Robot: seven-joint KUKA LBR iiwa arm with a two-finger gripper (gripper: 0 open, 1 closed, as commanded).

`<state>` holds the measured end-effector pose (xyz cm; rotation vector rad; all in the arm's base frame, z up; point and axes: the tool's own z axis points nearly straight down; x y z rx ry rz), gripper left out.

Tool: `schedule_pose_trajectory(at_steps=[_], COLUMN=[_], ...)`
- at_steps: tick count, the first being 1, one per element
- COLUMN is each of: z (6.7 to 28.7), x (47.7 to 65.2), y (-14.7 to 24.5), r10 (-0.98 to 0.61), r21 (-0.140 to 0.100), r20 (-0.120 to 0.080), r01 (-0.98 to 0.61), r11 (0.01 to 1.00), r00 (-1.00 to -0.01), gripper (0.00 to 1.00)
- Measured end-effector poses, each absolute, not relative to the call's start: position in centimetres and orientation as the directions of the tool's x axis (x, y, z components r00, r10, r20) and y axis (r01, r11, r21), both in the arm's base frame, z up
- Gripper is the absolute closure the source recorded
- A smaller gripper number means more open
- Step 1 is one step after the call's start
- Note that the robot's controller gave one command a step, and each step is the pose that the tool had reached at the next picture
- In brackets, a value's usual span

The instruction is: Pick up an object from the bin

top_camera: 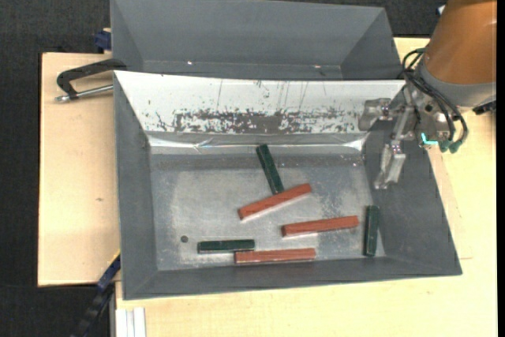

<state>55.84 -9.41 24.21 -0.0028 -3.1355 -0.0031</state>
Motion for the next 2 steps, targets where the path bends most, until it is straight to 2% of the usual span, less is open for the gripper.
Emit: schedule_pose_trajectory(at_steps=[1, 2], z=[24.6, 23.0], x=[56.0, 56.1], y=[-9.4, -8.7], r10=[0.000, -0.049], r21=[0.001, -0.002], r20=[-0.002, -0.009], r01=[0.000, -0.049], r11=[1.000, 0.999], r00=[-1.000, -0.999], gripper=[0.00, 0.00])
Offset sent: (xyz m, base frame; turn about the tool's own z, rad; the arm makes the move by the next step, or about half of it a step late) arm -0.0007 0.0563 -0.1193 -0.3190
